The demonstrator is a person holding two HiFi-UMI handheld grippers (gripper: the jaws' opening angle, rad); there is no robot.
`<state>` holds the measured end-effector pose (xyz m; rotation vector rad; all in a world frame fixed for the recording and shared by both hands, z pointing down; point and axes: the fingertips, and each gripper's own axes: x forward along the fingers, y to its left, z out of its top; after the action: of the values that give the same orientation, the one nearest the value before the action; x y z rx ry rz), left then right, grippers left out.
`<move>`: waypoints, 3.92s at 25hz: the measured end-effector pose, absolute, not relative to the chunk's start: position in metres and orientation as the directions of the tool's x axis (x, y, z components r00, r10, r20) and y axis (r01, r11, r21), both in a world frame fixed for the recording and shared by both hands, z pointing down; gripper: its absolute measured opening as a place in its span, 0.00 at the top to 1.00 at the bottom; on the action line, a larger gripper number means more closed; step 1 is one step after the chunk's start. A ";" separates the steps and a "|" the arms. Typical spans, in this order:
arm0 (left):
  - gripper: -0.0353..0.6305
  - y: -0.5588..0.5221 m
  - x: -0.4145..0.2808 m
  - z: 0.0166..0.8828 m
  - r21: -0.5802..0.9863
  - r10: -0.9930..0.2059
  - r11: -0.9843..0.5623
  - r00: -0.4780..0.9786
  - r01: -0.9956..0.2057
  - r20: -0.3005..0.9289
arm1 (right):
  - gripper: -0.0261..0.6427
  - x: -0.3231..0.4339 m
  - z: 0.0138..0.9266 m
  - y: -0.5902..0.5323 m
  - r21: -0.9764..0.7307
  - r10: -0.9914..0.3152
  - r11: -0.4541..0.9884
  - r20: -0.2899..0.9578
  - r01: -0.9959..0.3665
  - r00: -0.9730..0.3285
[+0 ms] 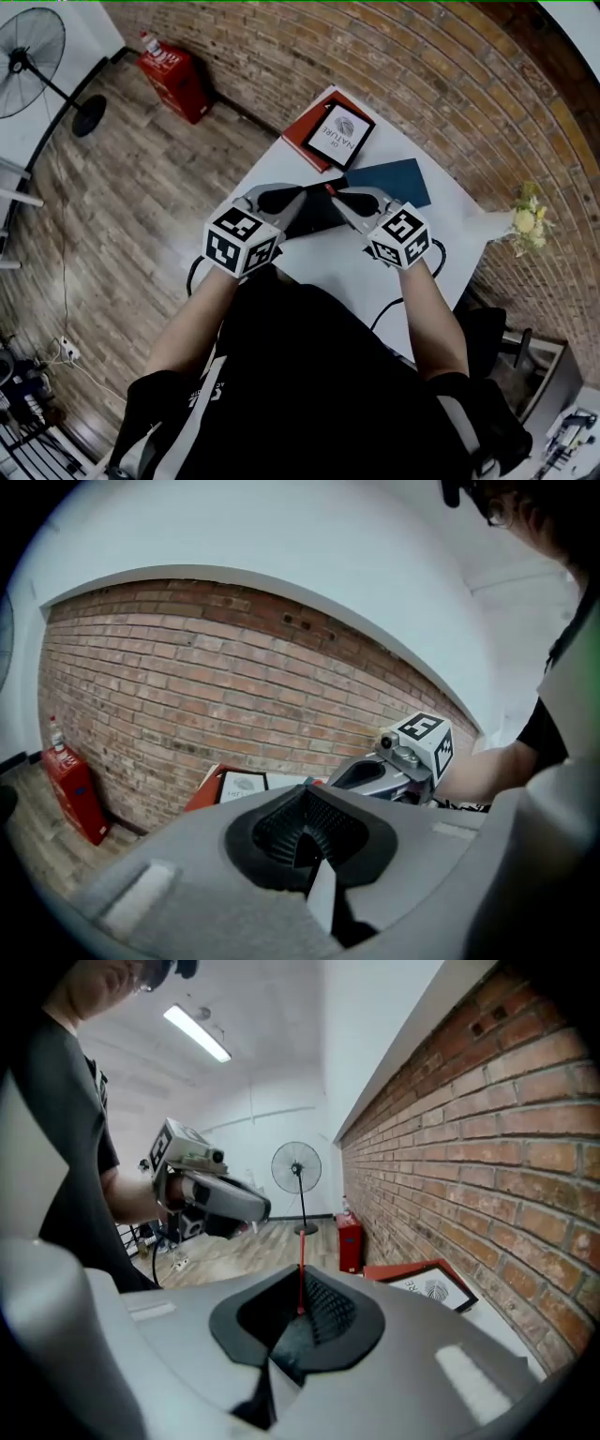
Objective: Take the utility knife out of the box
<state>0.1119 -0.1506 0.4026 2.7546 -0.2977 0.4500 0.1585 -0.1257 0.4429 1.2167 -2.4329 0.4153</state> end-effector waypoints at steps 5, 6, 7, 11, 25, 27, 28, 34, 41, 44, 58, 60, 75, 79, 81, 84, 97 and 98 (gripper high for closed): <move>0.85 -0.136 0.139 0.373 0.290 0.046 -0.956 0.964 -0.033 0.261 | 0.94 0.153 0.395 -0.123 -0.110 -0.748 0.563 0.354 -0.819 -0.562; 0.84 -0.136 0.142 0.368 0.282 0.074 -0.959 0.965 0.000 0.251 | 0.94 0.151 0.389 -0.123 -0.116 -0.751 0.565 0.338 -0.817 -0.567; 0.83 -0.136 0.144 0.363 0.277 0.102 -0.960 0.966 0.033 0.238 | 0.94 0.149 0.384 -0.123 -0.120 -0.751 0.569 0.326 -0.813 -0.574; 0.82 -0.136 0.146 0.348 0.274 0.223 -0.947 0.959 0.169 0.178 | 0.94 0.135 0.375 -0.124 -0.114 -0.743 0.594 0.302 -0.796 -0.598; 0.91 -0.145 0.132 0.312 0.362 0.510 -0.791 0.858 0.493 -0.053 | 0.91 0.112 0.336 -0.142 -0.211 -0.849 0.480 0.131 -0.852 -0.511; 0.92 -0.146 0.135 0.307 0.370 0.518 -0.778 0.852 0.507 -0.077 | 0.89 0.115 0.336 -0.141 -0.198 -0.864 0.454 0.142 -0.869 -0.484; 0.92 -0.146 0.137 0.303 0.373 0.519 -0.774 0.850 0.511 -0.087 | 0.89 0.117 0.337 -0.139 -0.184 -0.868 0.445 0.153 -0.877 -0.473; 0.90 -0.122 0.158 0.281 0.377 0.535 -0.759 0.838 0.531 -0.104 | 0.93 0.139 0.325 -0.107 -0.117 -0.897 0.414 0.120 -0.903 -0.426; 0.85 -0.060 0.205 0.274 0.316 0.526 -0.791 0.846 0.524 -0.087 | 0.94 0.181 0.307 -0.051 -0.132 -0.910 0.403 0.051 -0.906 -0.412; 0.86 -0.026 0.226 0.269 0.310 0.555 -0.771 0.826 0.556 -0.101 | 0.94 0.201 0.296 -0.024 -0.216 -0.912 0.403 -0.018 -0.889 -0.409; 0.92 0.011 0.286 0.263 0.262 0.422 -0.874 0.907 0.409 -0.009 | 0.93 0.312 0.303 0.091 -0.312 -0.987 0.163 -0.062 -0.936 -0.152; 0.92 -0.001 0.288 0.259 0.232 0.381 -0.901 0.925 0.367 0.016 | 0.96 0.327 0.294 0.100 -0.280 -0.993 0.110 -0.071 -0.954 -0.094; 0.92 -0.097 0.268 0.210 0.082 0.140 -0.987 0.989 0.136 0.042 | 0.96 0.363 0.202 0.094 -0.122 -0.950 -0.216 -0.204 -0.969 0.238; 0.92 -0.113 0.254 0.229 0.118 0.055 -0.992 0.998 0.051 0.036 | 0.96 0.351 0.221 0.081 -0.118 -0.961 -0.205 -0.163 -0.972 0.223; 0.92 -0.117 0.252 0.241 0.133 0.045 -0.990 0.997 0.038 0.055 | 0.96 0.341 0.235 0.073 -0.082 -0.971 -0.195 -0.124 -0.977 0.205; 0.92 -0.121 0.251 0.251 0.162 0.043 -0.986 0.997 0.032 0.063 | 0.96 0.333 0.248 0.065 -0.044 -0.977 -0.192 -0.087 -0.980 0.195; 0.92 -0.140 0.244 0.264 0.168 0.015 -0.986 0.996 0.000 0.084 | 0.96 0.334 0.261 0.054 -0.041 -0.980 -0.192 -0.048 -0.981 0.194; 0.92 -0.140 0.244 0.265 0.168 0.014 -0.986 0.996 -0.001 0.086 | 0.96 0.335 0.261 0.055 -0.043 -0.979 -0.195 -0.048 -0.980 0.197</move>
<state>0.2444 -0.1404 0.2645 2.9701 0.0100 0.1290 0.3347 0.0550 0.2608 2.4787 -2.0323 -0.0162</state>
